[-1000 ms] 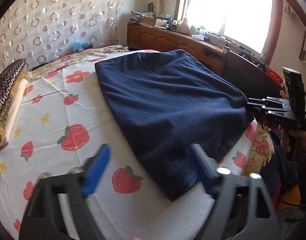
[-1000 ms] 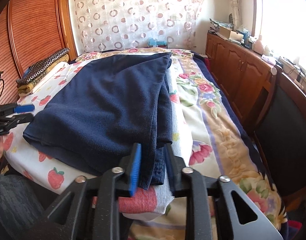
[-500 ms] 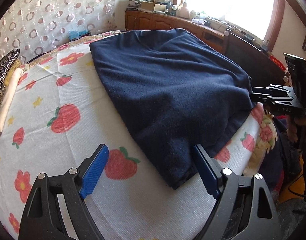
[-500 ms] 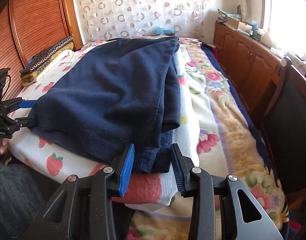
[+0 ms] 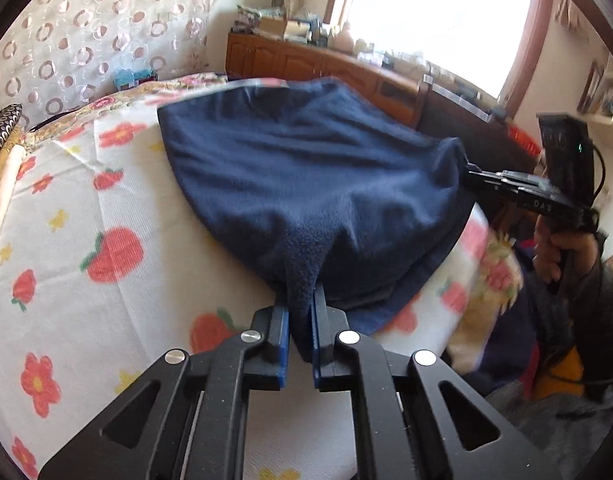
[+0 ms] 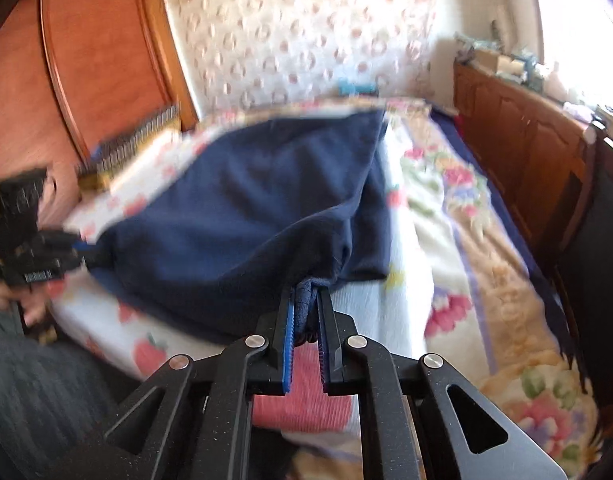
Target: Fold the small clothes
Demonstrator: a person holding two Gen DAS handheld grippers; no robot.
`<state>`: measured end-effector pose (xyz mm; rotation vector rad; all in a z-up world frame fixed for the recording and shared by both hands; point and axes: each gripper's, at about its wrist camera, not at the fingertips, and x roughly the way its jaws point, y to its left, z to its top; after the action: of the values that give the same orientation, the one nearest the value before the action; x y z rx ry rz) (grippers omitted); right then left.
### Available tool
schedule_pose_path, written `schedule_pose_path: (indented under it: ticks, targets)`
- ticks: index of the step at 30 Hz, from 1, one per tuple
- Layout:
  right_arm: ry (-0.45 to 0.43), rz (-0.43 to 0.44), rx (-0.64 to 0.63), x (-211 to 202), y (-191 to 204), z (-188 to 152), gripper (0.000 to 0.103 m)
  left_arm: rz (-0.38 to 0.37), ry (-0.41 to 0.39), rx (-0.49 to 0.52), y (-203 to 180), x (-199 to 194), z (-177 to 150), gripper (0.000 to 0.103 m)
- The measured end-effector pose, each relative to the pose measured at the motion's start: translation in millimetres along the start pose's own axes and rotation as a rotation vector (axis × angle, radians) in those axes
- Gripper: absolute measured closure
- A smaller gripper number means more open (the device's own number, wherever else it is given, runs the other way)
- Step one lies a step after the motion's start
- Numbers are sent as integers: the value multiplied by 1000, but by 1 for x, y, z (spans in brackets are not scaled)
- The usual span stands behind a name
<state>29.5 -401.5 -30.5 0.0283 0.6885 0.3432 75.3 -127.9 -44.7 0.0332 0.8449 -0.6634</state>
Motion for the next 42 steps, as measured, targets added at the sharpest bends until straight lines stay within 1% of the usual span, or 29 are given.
schedule_pose_path:
  ticks: [3, 5, 7, 8, 11, 13, 15, 17, 21, 22, 23, 24, 25, 26, 27, 29, 30, 31, 32, 34, 36, 38, 39, 41, 42]
  targets:
    - [-102, 26, 24, -13, -3, 21, 94, 18, -52, 6, 4, -11, 21, 95]
    - [-141, 17, 10, -12, -1, 36, 94, 27, -89, 6, 9, -15, 44, 95]
    - [-162, 14, 12, -4, -3, 56, 94, 32, -112, 1, 17, -15, 65, 95]
    - [-169, 9, 16, 1, -4, 65, 94, 41, -124, -7, 25, -12, 82, 95]
    - [-179, -21, 5, 19, -6, 96, 94, 73, -128, -20, 46, 3, 115, 95]
    - [-174, -35, 7, 35, -10, 117, 94, 100, -109, -31, 63, 21, 135, 95]
    - [-163, -52, 8, 54, -15, 134, 94, 112, -92, -53, 78, 35, 147, 95]
    - [-146, -46, 22, 74, -22, 149, 93, 130, -82, -70, 89, 47, 155, 95]
    - [-109, -47, 9, 110, -19, 166, 93, 156, -53, -96, 107, 67, 161, 95]
    - [-99, -54, 10, 115, -19, 169, 93, 162, -46, -100, 110, 69, 161, 92]
    - [-98, -62, 16, 112, -17, 172, 88, 172, -42, -100, 111, 71, 162, 91]
    - [-100, -68, 22, 113, -17, 173, 87, 180, -63, -95, 114, 69, 162, 88]
    - [-102, -85, 26, 112, -18, 175, 85, 170, -77, -92, 114, 65, 163, 76]
    - [-105, -108, 27, 109, -15, 175, 84, 149, -95, -94, 116, 60, 164, 69]
    - [-110, -114, 24, 104, -15, 174, 84, 127, -114, -99, 117, 54, 164, 59]
    - [-124, -97, 15, 93, -5, 169, 84, 117, -124, -84, 115, 46, 162, 33]
    - [-121, -96, 3, 89, -4, 165, 83, 121, -127, -65, 112, 41, 156, 28]
    - [-111, -100, -10, 86, -3, 161, 77, 121, -122, -56, 111, 40, 153, 25]
    - [-106, -96, -28, 84, -4, 157, 71, 117, -106, -47, 111, 42, 149, 25]
    - [-87, -80, -62, 82, -2, 151, 65, 119, -57, -34, 111, 51, 141, 25]
    - [-50, -65, -84, 90, -1, 151, 64, 117, -20, -21, 111, 64, 136, 25]
    - [-32, -69, -92, 98, -1, 157, 64, 115, 13, -20, 113, 79, 137, 25]
    - [-20, -68, -88, 104, -1, 161, 64, 115, 17, -20, 114, 82, 138, 25]
    - [-17, -40, -78, 110, -3, 171, 65, 106, 27, -19, 113, 89, 140, 25]
    - [-1, -26, -77, 114, -2, 176, 65, 107, 33, -19, 114, 93, 142, 25]
